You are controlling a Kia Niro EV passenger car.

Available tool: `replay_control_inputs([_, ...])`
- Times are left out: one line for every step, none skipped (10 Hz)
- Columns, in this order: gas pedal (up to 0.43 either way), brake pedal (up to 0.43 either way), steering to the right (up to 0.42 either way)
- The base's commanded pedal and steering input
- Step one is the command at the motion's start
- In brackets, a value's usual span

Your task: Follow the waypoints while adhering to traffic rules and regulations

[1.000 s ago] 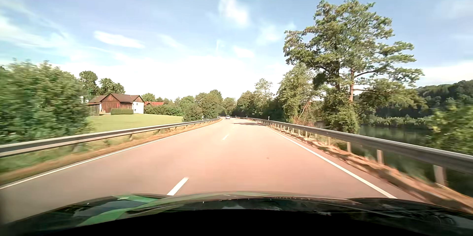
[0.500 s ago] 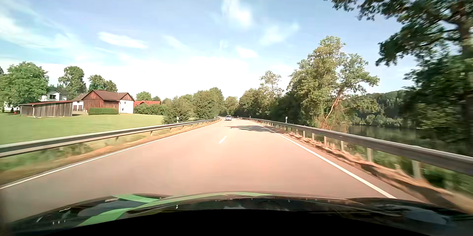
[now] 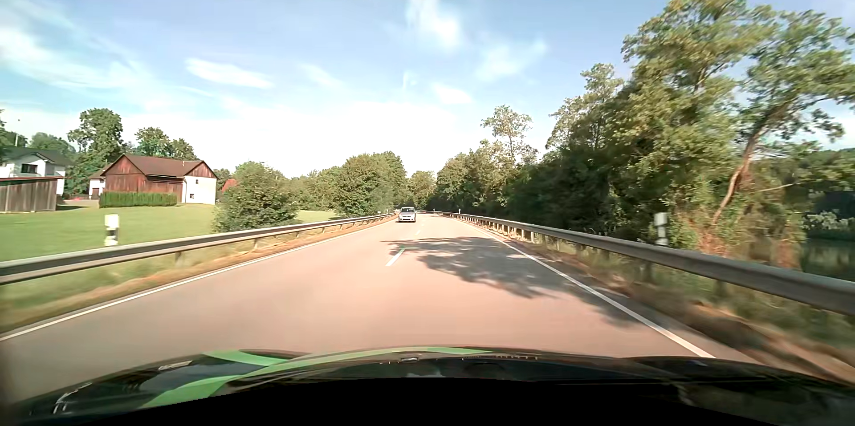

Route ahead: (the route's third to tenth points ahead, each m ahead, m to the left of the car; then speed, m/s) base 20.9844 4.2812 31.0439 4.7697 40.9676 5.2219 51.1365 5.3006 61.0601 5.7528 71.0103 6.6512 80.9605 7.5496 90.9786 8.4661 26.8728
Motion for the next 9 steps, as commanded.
replay_control_inputs([0.248,0.000,-0.008])
replay_control_inputs([0.268,0.000,-0.008])
replay_control_inputs([0.268,0.000,-0.008])
replay_control_inputs([0.280,0.000,-0.008])
replay_control_inputs([0.280,0.000,-0.008])
replay_control_inputs([0.280,0.000,-0.009])
replay_control_inputs([0.287,0.000,-0.009])
replay_control_inputs([0.287,0.000,-0.010])
replay_control_inputs([0.299,0.000,-0.010])
